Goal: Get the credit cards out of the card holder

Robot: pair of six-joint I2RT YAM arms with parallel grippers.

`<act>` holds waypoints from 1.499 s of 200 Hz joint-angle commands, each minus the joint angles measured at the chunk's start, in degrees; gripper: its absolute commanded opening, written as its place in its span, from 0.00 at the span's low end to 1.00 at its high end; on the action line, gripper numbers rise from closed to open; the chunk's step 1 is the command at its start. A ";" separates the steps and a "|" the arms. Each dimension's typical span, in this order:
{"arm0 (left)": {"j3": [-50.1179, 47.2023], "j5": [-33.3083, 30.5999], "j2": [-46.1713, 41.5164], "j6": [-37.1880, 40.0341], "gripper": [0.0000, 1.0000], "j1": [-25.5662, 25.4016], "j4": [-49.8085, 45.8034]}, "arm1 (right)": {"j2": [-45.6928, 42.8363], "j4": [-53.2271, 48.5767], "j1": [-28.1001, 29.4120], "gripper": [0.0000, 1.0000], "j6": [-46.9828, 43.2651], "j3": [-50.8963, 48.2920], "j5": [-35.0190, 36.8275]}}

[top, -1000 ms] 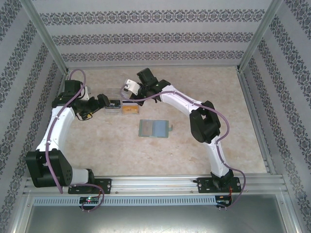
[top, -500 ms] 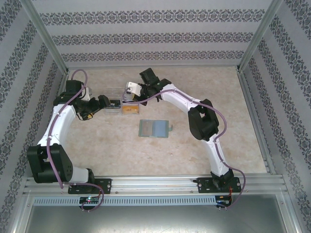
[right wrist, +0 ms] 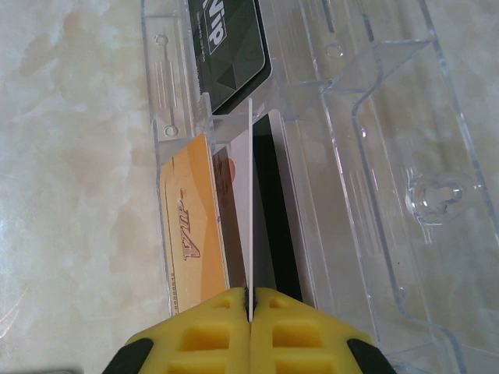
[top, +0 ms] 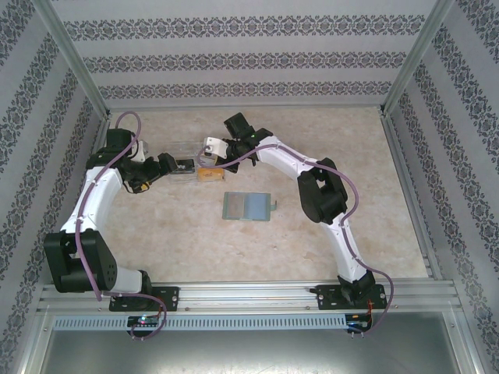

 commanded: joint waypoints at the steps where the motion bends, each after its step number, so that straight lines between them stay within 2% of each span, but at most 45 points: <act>1: 0.52 0.56 -0.09 1.57 0.99 0.76 -2.56 | 0.14 -2.77 -0.16 0.03 -1.96 1.64 1.46; 65: 0.48 1.05 -0.05 1.59 0.99 0.75 -2.35 | -4.26 -5.00 -0.67 0.03 -3.60 -2.89 3.36; 120: 0.45 1.38 0.10 1.65 0.99 0.75 -2.28 | -5.88 -4.97 -1.06 0.18 0.40 -2.95 5.06; 158: 0.44 1.70 0.10 1.73 0.99 0.75 -2.31 | -6.63 -4.43 -0.86 0.19 2.24 -2.66 5.19; 186: 0.34 1.78 -0.15 1.78 1.00 0.75 -2.22 | -9.80 -3.23 -0.84 0.22 6.95 -3.86 4.30; 221: -0.29 3.28 -0.48 1.40 1.00 0.78 -1.62 | -18.09 0.60 -0.18 0.35 21.04 -10.65 6.73; 243: -1.31 5.19 -0.86 0.44 1.00 0.66 -0.74 | -24.31 4.48 2.03 0.40 30.67 -19.04 14.45; 267: -2.87 8.22 -1.79 -1.22 0.99 0.27 0.55 | -30.52 5.61 4.11 0.51 45.47 -27.67 19.42; 300: -5.31 10.74 -3.52 -3.96 1.00 -2.57 2.74 | -34.80 3.92 6.33 0.55 67.16 -37.17 24.48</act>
